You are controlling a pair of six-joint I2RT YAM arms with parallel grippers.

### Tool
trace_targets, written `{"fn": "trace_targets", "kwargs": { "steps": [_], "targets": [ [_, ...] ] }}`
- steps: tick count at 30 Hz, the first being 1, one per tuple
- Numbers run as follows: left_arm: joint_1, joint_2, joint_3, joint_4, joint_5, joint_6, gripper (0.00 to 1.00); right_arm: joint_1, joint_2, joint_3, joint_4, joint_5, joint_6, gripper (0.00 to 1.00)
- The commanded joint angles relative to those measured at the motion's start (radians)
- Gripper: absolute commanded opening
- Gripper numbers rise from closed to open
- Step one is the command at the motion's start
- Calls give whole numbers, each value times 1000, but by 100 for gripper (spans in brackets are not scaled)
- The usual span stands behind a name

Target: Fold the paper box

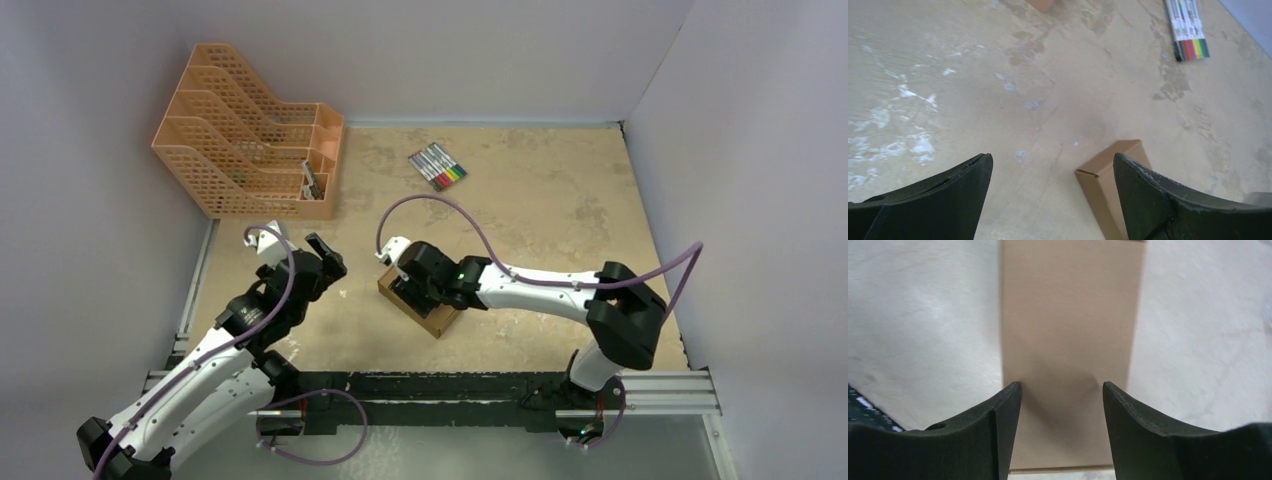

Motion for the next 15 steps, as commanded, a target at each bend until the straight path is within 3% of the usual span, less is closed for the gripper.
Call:
{"fn": "trace_targets", "kwargs": {
  "steps": [1,6,10,12,15],
  "targets": [
    [0,-4,59,-77,-172,25,93,-84,-100,-29,-42,64,59,65],
    [11,5,97,-98,-240,39,97,-197,-201,-35,-28,43,97,71],
    [43,29,114,-95,-262,84,100,-366,-268,-63,-25,74,128,90],
    [102,58,103,-57,-225,124,100,-461,-305,-77,-25,90,141,98],
    [275,106,88,9,-96,168,100,-586,-356,-91,-31,123,147,99]
  ]
}}
